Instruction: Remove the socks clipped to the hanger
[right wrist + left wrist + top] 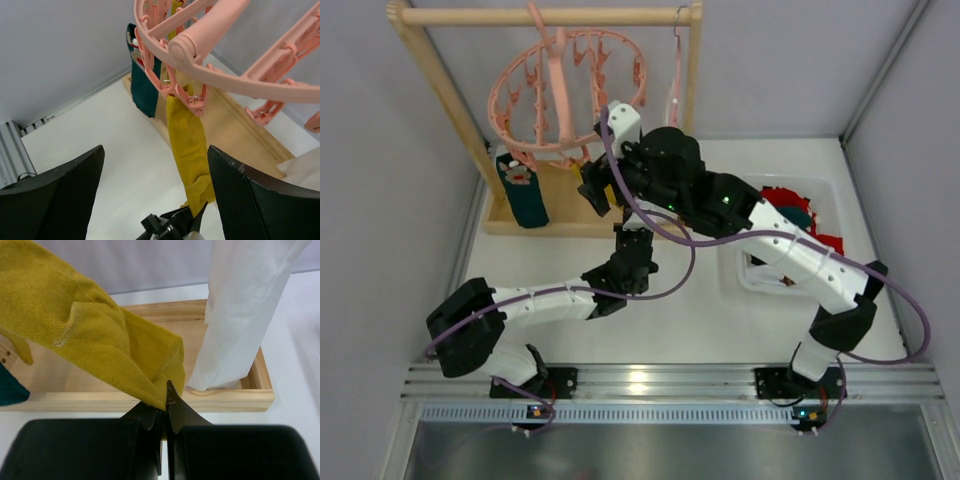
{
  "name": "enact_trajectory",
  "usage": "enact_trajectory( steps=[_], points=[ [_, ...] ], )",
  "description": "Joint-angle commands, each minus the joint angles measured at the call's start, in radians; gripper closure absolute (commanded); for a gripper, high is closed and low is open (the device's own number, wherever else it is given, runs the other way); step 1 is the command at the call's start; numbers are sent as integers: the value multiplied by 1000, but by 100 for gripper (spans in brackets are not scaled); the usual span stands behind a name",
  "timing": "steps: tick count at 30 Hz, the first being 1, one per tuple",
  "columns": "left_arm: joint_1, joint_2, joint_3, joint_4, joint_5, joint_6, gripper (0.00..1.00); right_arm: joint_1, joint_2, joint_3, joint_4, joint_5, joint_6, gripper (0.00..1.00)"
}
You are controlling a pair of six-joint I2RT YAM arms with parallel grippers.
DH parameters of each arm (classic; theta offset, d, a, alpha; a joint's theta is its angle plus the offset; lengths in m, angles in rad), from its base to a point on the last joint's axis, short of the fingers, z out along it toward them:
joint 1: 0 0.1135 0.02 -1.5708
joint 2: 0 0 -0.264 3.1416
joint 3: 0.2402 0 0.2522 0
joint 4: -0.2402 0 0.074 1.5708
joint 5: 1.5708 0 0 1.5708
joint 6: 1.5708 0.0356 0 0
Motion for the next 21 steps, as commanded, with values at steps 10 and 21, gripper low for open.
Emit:
enact_trajectory(
  steps=[10,21],
  points=[
    [-14,-39,-35,42,84,41,100,36,262,350,-69,65,-130,28],
    [-12,-77,-67,42,118,9,100,21,307,353,35,111,-195,34]
  ],
)
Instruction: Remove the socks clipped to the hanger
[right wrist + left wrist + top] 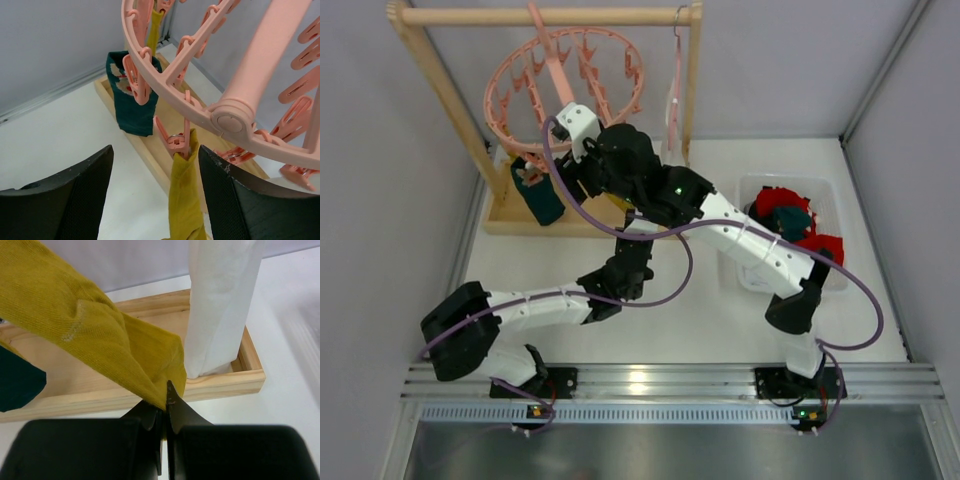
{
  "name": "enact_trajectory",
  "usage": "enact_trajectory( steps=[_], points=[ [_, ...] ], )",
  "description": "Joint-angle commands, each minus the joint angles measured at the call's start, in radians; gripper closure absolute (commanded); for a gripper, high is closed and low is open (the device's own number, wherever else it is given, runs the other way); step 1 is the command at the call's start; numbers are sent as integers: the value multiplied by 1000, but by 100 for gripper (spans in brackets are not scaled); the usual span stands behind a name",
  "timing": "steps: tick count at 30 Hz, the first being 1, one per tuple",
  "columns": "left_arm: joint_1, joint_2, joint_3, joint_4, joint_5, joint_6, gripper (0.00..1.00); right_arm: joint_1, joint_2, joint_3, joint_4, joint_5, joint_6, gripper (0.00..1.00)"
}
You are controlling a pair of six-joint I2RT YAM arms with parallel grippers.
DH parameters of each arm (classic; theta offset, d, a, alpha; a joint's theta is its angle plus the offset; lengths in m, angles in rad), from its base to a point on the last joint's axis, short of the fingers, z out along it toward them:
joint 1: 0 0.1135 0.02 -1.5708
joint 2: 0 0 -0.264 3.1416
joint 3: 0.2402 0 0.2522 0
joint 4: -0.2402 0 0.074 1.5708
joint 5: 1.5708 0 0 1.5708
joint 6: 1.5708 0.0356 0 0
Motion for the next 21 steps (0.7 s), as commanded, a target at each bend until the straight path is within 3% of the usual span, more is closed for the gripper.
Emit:
enact_trajectory(
  steps=[1,10,21],
  points=[
    [-5,-49,-15,42,22,-25,100,-3,29,51,82,34,-37,35],
    [-7,-77,-29,42,38,-33,100,-5,66,52,172,-4,-63,42],
    [-5,-121,-50,42,42,-29,100,-5,126,49,284,109,-107,47]
  ],
)
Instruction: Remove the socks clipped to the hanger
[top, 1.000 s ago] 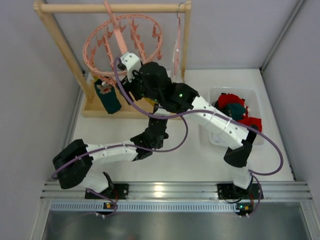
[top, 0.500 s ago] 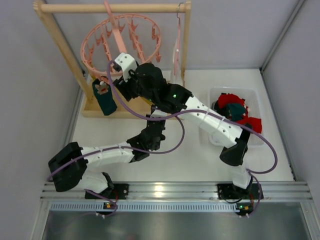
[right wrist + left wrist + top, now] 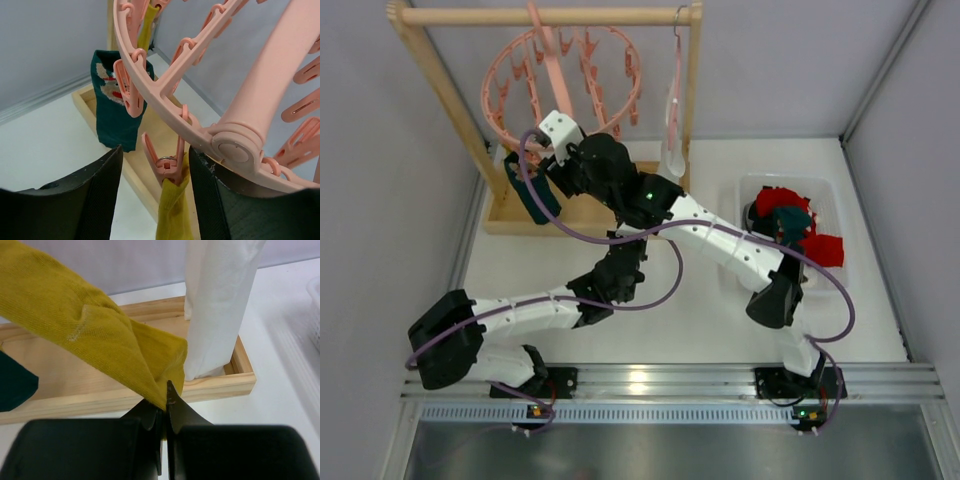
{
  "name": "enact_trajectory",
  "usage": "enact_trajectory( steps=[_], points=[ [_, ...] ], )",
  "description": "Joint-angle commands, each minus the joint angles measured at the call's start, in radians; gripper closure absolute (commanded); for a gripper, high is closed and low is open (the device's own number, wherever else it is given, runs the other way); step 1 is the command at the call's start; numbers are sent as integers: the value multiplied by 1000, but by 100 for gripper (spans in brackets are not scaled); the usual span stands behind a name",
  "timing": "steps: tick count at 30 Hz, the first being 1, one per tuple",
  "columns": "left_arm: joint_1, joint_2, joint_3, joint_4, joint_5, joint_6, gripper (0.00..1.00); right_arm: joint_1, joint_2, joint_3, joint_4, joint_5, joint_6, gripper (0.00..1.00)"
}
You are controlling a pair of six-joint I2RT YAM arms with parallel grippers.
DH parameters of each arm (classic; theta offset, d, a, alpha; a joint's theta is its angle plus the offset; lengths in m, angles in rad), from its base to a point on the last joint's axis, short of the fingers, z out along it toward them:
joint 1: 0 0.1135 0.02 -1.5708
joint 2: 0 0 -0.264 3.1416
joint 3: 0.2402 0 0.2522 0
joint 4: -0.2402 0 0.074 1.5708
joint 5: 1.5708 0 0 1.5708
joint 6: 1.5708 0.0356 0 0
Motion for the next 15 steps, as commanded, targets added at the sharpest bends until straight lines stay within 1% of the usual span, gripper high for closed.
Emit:
enact_trajectory(
  steps=[1,4,6,7,8,15],
  points=[
    [-5,-47,-14,42,7,-13,100,-1,12,42,128,66,-26,48],
    [-6,-55,-18,42,10,-17,100,-1,8,10,176,90,-17,52],
    [-5,-53,-17,42,12,-16,100,-1,8,-2,193,104,-7,51],
    [-5,-53,-17,42,10,-16,100,-3,6,-5,199,116,-6,48],
    [-6,-52,-17,42,9,-16,100,-3,8,-7,206,120,-7,48],
    [-5,-60,-15,40,7,-13,100,-1,9,-36,231,198,-4,48]
  ],
)
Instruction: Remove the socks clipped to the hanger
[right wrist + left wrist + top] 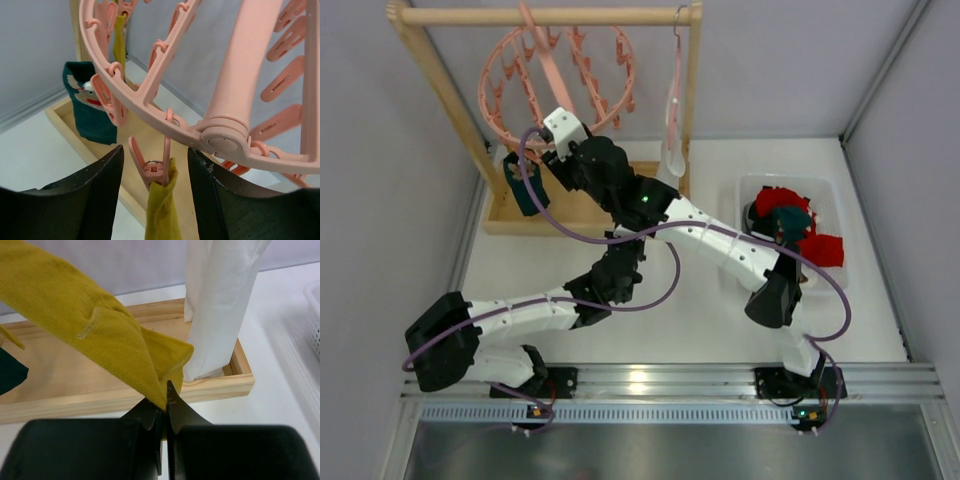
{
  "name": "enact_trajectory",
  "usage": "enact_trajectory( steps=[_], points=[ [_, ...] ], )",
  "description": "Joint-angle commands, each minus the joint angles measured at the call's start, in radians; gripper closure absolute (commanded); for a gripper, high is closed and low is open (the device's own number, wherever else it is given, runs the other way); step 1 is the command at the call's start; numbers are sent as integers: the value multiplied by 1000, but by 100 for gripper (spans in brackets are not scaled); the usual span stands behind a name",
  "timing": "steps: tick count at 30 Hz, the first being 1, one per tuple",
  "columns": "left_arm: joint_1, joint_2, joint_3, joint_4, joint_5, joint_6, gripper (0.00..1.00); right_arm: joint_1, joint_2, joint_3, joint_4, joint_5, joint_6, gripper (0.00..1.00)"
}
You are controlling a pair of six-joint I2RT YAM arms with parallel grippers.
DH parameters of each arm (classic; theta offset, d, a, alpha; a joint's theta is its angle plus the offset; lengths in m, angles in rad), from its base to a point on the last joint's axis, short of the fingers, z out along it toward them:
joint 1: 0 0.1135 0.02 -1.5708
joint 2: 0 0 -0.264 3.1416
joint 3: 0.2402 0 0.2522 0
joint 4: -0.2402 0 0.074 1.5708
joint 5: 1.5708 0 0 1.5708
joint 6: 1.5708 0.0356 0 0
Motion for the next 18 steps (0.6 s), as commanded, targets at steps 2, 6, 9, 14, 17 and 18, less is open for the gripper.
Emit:
enact_trajectory(
  steps=[2,6,9,14,17,18],
  points=[
    [-5,-34,-2,40,4,-7,100,-1,-16,-14,133,72,4,50],
    [-5,-33,0,42,4,-7,100,-3,-13,-17,139,64,6,51],
    [-5,-37,0,42,4,-7,100,-3,-11,-17,141,47,9,50],
    [-6,-57,-6,42,15,-18,100,-7,6,-11,133,1,16,49],
    [-5,-69,-14,42,17,-17,100,-9,7,-11,138,0,22,51],
    [-5,-72,-15,42,17,-17,100,-11,7,-13,144,0,22,53]
  ],
)
